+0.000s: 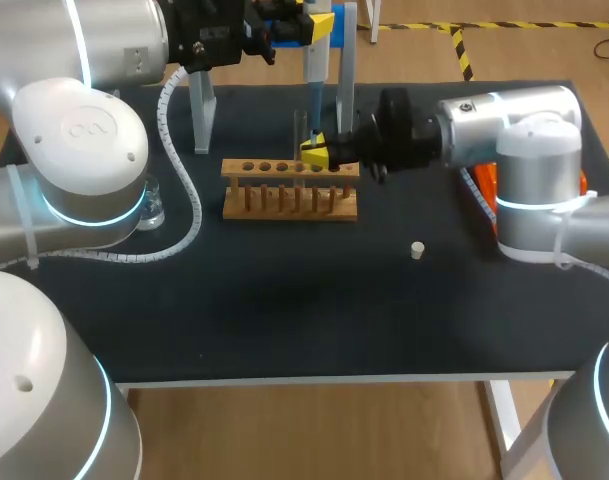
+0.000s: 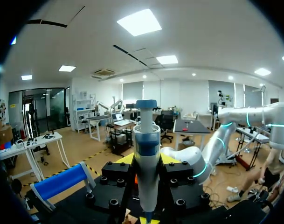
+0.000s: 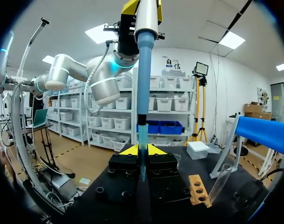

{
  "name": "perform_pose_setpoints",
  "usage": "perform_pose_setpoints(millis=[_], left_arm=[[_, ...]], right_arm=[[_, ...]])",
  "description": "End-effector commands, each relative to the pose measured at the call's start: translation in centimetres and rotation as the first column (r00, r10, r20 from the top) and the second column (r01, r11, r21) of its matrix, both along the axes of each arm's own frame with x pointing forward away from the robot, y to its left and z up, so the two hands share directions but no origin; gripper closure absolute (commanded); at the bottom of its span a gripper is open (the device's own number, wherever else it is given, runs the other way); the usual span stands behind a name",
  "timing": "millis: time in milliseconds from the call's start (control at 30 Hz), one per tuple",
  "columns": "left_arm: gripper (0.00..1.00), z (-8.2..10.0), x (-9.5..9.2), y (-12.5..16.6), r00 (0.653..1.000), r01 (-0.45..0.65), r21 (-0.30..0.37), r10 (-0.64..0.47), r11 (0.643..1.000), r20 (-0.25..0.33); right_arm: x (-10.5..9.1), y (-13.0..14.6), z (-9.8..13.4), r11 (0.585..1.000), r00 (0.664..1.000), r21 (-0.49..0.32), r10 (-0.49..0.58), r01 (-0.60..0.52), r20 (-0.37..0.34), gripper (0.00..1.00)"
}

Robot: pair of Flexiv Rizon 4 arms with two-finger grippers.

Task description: Invert the test tube, pick up the pipette, mount the tip to pipette, aspirate from beaker and dispense into the tube, eject the tip, return the pipette, and cap with the stopper.

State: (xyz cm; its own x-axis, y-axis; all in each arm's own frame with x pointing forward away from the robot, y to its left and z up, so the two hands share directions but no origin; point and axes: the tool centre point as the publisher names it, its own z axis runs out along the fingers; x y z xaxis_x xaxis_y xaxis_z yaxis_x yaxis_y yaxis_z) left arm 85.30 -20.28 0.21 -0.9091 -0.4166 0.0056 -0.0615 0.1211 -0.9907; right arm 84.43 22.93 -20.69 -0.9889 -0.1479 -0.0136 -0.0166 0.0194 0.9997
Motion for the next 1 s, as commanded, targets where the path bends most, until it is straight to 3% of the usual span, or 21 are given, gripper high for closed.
perform_pose_setpoints(millis=[33, 1000], left_arm=[[1.00, -0.03, 0.09, -0.01, 1.000, 0.002, 0.001, -0.002, 1.000, -0.001], [1.00, -0.03, 0.09, -0.01, 1.000, 0.002, 0.001, -0.002, 1.000, -0.001]], right_arm=[[-0.20, -0.23, 0.12, 1.000, 1.000, -0.003, -0.001, 0.001, -0.001, 1.00], [0.00, -0.58, 0.59, 1.000, 1.000, 0.003, -0.014, 0.014, 0.007, 1.00]])
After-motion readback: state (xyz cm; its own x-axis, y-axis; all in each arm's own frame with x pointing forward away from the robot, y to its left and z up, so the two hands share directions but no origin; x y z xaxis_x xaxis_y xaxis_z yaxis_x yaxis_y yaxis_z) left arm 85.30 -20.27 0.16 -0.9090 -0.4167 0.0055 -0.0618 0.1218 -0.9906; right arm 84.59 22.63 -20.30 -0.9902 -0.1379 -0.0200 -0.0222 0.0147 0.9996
